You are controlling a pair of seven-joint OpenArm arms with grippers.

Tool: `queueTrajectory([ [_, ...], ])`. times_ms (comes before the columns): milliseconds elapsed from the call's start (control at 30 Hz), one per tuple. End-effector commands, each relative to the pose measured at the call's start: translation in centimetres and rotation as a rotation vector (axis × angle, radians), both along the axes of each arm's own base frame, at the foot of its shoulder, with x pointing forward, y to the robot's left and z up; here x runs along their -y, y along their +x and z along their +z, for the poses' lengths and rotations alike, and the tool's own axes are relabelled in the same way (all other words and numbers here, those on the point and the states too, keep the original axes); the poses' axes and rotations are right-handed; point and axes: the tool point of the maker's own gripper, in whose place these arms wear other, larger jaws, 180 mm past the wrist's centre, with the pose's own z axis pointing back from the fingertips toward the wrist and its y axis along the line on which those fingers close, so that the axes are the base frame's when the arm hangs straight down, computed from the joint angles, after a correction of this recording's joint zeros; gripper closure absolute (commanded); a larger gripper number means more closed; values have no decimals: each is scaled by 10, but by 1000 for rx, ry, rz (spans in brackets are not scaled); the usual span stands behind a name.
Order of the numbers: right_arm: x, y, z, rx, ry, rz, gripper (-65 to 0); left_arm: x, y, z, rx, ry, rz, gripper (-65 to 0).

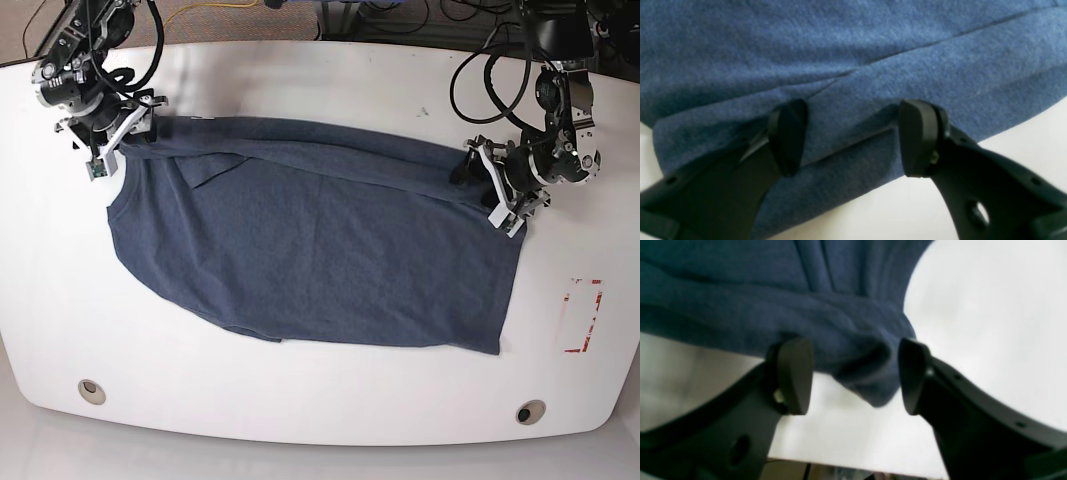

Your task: Layout the t-shirt on the table in an organized manner, then fold the t-shirt properly

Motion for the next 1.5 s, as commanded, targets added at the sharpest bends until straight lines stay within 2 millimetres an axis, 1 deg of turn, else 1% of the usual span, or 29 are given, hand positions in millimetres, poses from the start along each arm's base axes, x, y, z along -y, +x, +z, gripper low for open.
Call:
queueTrajectory([
  [0,5,9,3,29,-8,-10,-352,-15,-13,-12,-73,85,1,-401],
  [133,5,11,-7,18,10,-29,-352,-15,-22,-17,-92,86,-2,-400],
  [233,8,11,-18,-9,18,-44,-350,-14,-28,-18,-97,88,-5,-379],
  [300,8,9,-26,-24,31,-52,-350,-14,-36,-21,-110,90,-9,-353],
  [367,9,9,-35,-28,50,-63,-350,-13,-45,-24,-123,93,-15,-311],
  [500,6,7,-50,-32,91,-68,-349,-12,-60,-28,-143,96,-23,-268],
  [600,8,6,-56,-56,84,-39,-349,-12,-71,-32,-163,99,-27,-264],
  [667,9,-1,-60,-80,77,-23,-349,-14,-79,-34,-176,101,-21,-264],
  [767,11,-8,-63,-101,69,-12,-349,-23,-89,-35,-189,110,4,-265],
  [833,17,-12,-62,-112,52,-6,-349,-29,-99,-36,-202,116,21,-265],
  [933,24,-18,-62,-131,32,-2,-349,-33,-108,-34,-206,124,28,-265],
  [1067,32,-34,-65,-170,10,5,-349,-34,-123,-33,-222,141,14,-265],
  [1167,36,-37,-63,-177,-6,14,-349,-41,-131,-31,-230,167,-1,-265],
  [1200,33,-37,-62,-178,-11,29,-349,-44,-137,-31,-247,179,-8,-265],
  [1300,30,-45,-58,-192,-40,72,-349,-47,-148,-32,-271,191,-12,-265],
  [1333,29,-47,-57,-195,-45,83,-349,-49,-149,-31,-271,197,-10,-265],
  [1367,25,-48,-55,-195,-53,103,-349,-54,-151,-29,-272,208,-3,-265],
  [1467,15,-52,-50,-193,-68,152,-349,-60,-159,-25,-276,223,9,-265],
])
